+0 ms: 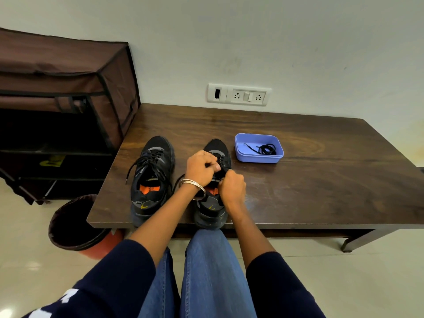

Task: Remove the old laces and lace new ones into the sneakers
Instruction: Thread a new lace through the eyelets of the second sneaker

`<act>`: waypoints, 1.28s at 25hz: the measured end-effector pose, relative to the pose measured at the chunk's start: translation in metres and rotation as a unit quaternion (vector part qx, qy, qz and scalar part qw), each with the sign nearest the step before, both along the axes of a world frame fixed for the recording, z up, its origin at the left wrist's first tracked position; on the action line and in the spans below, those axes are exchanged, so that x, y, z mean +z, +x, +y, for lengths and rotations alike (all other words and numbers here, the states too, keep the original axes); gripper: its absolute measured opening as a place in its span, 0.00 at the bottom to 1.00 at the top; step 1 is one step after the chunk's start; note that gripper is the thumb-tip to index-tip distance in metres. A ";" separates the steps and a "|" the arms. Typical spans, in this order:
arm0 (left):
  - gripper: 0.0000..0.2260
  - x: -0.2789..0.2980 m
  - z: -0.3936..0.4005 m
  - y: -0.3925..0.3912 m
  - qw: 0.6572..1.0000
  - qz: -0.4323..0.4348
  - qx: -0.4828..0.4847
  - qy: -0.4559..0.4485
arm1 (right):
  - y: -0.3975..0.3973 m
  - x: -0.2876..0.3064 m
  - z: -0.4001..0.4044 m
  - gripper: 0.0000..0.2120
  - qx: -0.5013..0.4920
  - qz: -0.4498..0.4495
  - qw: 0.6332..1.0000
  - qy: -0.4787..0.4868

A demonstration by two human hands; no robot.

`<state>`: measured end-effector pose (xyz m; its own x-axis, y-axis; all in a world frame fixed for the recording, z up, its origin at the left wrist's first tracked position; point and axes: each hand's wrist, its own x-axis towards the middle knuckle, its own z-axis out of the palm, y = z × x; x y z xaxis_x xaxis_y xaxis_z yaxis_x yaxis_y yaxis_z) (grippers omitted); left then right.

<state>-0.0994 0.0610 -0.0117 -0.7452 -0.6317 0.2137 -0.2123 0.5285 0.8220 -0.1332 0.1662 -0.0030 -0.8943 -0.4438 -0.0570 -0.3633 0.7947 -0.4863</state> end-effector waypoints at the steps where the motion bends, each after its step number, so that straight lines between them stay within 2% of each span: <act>1: 0.02 0.002 0.001 0.005 0.995 0.043 -0.006 0.092 | 0.000 0.000 0.000 0.10 -0.002 0.001 1.000 0.001; 2: 0.04 0.005 0.002 0.010 0.975 0.095 -0.015 0.200 | 0.000 0.000 0.000 0.10 -0.001 0.004 1.000 0.004; 3: 0.07 0.010 0.003 0.014 0.937 0.153 -0.023 0.314 | -0.001 0.000 -0.001 0.10 -0.001 0.005 1.000 0.007; 5: 0.12 0.020 0.003 0.017 0.822 0.269 -0.025 0.501 | 0.000 0.000 -0.002 0.09 -0.002 0.003 1.000 0.007; 6: 0.13 0.026 0.003 0.016 0.772 0.307 -0.017 0.556 | 0.000 0.000 -0.002 0.09 -0.003 0.002 1.000 0.006; 7: 0.14 0.029 0.002 0.013 0.754 0.312 0.003 0.578 | 0.001 0.000 -0.002 0.09 -0.005 0.001 1.000 0.005; 8: 0.13 0.032 0.004 0.010 0.776 0.294 0.019 0.558 | 0.001 -0.001 -0.002 0.09 -0.005 0.000 1.000 0.003; 9: 0.12 0.034 0.005 0.007 0.840 0.242 0.038 0.485 | 0.001 -0.001 -0.002 0.09 -0.004 0.000 1.000 0.002; 10: 0.10 0.032 0.007 0.004 0.922 0.168 0.049 0.345 | 0.001 -0.001 -0.002 0.09 -0.003 -0.001 1.000 0.001; 11: 0.06 0.028 0.007 0.002 0.984 0.078 0.051 0.152 | 0.000 -0.001 -0.001 0.09 -0.002 -0.003 1.000 -0.001; 12: 0.03 0.024 0.007 0.000 0.999 -0.009 0.028 -0.019 | 0.000 -0.001 -0.001 0.09 0.000 -0.007 1.000 -0.003; 13: 0.05 0.019 0.007 -0.002 0.987 -0.090 -0.006 -0.134 | -0.001 -0.002 -0.001 0.09 0.002 -0.009 1.000 -0.005; 14: 0.08 0.017 0.008 -0.003 0.966 -0.156 -0.035 -0.202 | 0.000 -0.001 -0.001 0.09 0.004 -0.008 1.000 -0.007; 16: 0.11 0.010 0.007 -0.003 0.943 -0.207 -0.052 -0.256 | 0.000 -0.002 -0.001 0.09 0.004 -0.003 1.000 -0.006; 19: 0.07 0.004 0.011 -0.002 0.971 -0.144 -0.015 -0.188 | -0.001 -0.002 -0.001 0.09 0.001 -0.004 1.000 0.000; 21: 0.05 0.008 0.015 -0.001 0.993 -0.083 0.024 -0.075 | -0.001 -0.002 -0.001 0.09 0.001 -0.008 1.000 0.004; 23: 0.05 0.010 0.014 -0.001 0.993 -0.087 0.042 0.063 | 0.000 -0.001 -0.001 0.09 0.000 -0.011 1.000 0.000; 25: 0.05 0.007 0.012 -0.004 0.974 -0.117 0.058 0.184 | 0.000 0.000 -0.001 0.10 0.007 -0.010 1.000 0.005; 26: 0.03 0.006 0.011 -0.004 0.961 -0.094 0.071 0.250 | 0.000 0.000 -0.001 0.09 0.010 -0.009 1.000 0.007; 28: 0.10 0.004 0.009 0.000 0.922 -0.013 0.086 0.378 | -0.001 -0.001 -0.001 0.09 0.010 -0.007 1.000 0.008; 30: 0.15 0.006 0.004 0.007 0.862 0.087 0.108 0.487 | -0.002 -0.002 -0.001 0.08 0.005 -0.005 1.000 0.005; 31: 0.15 0.006 0.000 0.011 0.838 0.119 0.125 0.518 | -0.002 -0.002 -0.001 0.08 0.004 -0.005 1.000 0.006; 32: 0.14 0.006 -0.002 0.016 0.845 0.114 0.142 0.503 | -0.002 -0.003 -0.001 0.07 0.006 -0.004 1.000 0.008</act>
